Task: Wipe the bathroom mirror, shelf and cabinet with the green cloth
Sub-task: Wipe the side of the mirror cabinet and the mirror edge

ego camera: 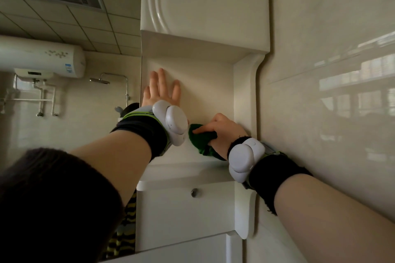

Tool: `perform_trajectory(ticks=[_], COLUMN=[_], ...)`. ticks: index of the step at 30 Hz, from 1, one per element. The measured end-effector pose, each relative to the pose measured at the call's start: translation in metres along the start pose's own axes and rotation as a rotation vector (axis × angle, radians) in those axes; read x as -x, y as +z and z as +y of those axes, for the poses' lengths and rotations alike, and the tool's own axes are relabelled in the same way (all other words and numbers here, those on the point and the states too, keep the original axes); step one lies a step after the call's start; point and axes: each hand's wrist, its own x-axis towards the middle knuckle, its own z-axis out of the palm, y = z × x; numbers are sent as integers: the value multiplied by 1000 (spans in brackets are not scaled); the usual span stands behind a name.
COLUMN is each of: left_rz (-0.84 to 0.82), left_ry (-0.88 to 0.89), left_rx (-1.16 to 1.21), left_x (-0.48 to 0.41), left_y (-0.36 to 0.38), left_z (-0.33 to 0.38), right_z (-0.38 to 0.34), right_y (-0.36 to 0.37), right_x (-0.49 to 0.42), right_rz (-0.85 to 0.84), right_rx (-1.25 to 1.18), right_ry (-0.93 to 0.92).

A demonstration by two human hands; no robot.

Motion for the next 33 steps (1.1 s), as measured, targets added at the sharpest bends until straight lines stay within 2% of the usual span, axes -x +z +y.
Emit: perform_trajectory(ticks=[11,15,24,29,33], left_rz=[55,39,-31,36,6], left_ry=[-17,-24,-15,-29,-29], left_rx=[1,-29,-63,-42,-47], left_x=[-7,-7,-8,-7,-6], left_y=[13,10,9,13,11], left_z=[2,4,2,1,0], right_z=[-6,-13,-16,-13,-6], right_y=[-3,-12,-52,-62,-61], right_x=[8,4,-30,-56,-73], right_rz=[-168,-245,316,477,529], right_rx=[136,176,144,139,-11], right_ry=[38,-18,-66,-27,46])
